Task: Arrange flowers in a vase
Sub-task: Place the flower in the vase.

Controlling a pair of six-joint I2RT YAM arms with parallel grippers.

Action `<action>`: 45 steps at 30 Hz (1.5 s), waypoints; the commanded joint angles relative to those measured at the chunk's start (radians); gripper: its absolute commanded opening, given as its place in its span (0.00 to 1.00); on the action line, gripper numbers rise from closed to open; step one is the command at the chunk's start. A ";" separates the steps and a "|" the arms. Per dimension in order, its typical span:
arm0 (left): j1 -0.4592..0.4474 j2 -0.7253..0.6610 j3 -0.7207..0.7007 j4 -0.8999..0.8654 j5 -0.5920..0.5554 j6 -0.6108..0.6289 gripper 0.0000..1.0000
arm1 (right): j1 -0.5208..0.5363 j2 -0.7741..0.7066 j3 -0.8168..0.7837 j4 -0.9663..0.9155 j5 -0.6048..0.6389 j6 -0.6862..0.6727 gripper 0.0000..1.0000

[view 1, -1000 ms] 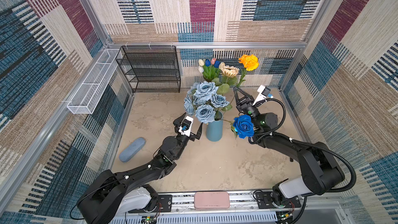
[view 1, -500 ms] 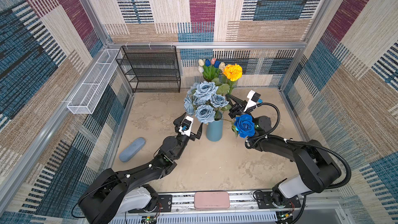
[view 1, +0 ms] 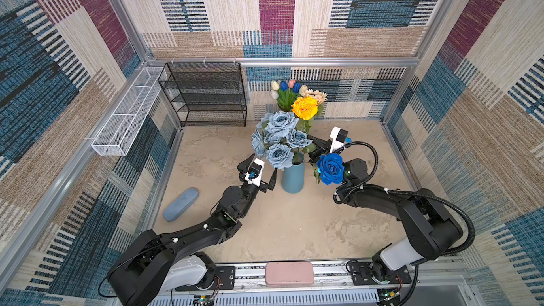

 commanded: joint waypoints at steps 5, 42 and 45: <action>0.001 -0.002 0.004 0.032 -0.002 -0.028 0.96 | 0.000 -0.070 0.004 0.168 -0.052 -0.048 0.36; 0.001 -0.007 0.003 0.021 -0.004 -0.034 0.96 | 0.000 -0.118 0.100 -0.423 -0.118 -0.238 0.20; 0.001 -0.008 0.001 0.024 -0.004 -0.033 0.96 | 0.000 -0.127 0.100 -0.439 -0.111 -0.255 0.45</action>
